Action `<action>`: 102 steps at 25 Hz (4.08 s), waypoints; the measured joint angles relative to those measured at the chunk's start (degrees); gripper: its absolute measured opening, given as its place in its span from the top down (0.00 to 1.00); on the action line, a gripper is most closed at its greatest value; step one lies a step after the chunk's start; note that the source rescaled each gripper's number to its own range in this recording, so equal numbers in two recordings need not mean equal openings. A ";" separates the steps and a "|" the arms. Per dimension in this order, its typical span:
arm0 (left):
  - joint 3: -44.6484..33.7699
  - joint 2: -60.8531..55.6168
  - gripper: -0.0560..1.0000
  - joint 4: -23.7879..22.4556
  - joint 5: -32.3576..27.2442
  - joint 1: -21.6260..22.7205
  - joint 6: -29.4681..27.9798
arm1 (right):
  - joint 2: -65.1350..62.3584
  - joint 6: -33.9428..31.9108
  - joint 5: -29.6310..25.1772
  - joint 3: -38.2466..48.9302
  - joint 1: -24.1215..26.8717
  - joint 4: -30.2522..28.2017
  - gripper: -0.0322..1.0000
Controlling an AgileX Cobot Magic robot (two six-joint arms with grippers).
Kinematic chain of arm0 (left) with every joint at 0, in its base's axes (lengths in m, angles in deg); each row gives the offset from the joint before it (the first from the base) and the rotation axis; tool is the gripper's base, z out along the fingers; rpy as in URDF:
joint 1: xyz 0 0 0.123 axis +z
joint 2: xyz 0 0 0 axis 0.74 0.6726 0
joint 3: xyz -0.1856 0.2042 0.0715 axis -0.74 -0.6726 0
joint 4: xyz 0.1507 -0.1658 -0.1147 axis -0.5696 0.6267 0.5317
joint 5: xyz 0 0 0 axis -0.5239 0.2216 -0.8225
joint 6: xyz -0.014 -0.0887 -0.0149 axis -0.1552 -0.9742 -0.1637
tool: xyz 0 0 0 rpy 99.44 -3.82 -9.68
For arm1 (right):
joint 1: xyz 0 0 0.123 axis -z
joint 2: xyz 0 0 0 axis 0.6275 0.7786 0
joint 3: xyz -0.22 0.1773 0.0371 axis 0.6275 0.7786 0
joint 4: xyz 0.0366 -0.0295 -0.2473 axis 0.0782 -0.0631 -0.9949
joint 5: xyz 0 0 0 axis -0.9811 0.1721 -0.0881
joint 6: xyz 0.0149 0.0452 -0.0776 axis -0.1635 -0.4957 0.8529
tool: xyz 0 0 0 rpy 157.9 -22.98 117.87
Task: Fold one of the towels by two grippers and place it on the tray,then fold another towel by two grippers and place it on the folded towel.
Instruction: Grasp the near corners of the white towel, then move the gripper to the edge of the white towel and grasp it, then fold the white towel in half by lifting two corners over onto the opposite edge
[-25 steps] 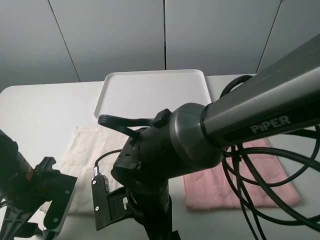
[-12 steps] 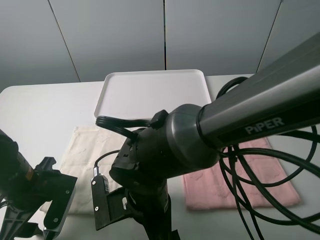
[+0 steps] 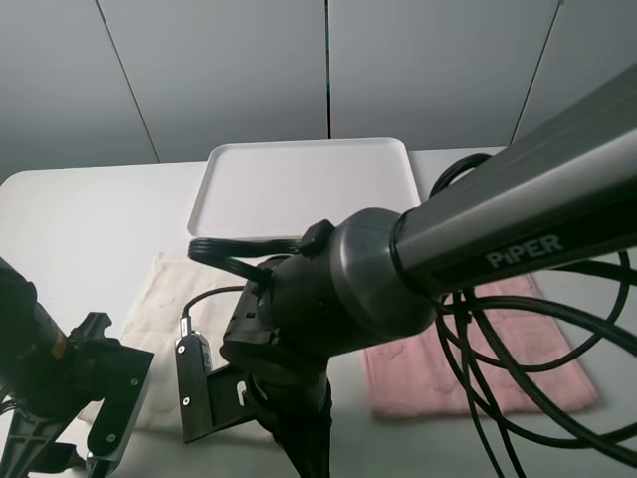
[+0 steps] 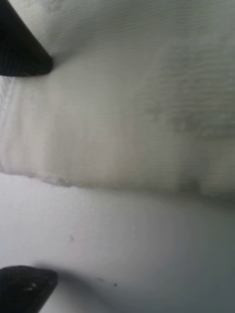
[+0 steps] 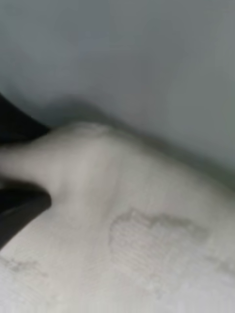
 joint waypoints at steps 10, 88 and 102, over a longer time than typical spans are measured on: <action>0.00 0.25 0.15 -0.72 1.14 0.00 -0.14 | 0.08 -2.29 0.28 0.00 0.00 -1.51 0.96; 8.84 -6.58 0.82 -31.62 11.48 4.78 -86.04 | -9.13 -68.16 7.53 0.10 13.29 -37.43 0.96; 8.84 -6.58 0.04 -32.15 12.32 7.95 -89.74 | -6.95 -87.75 10.46 0.10 13.29 -57.80 0.03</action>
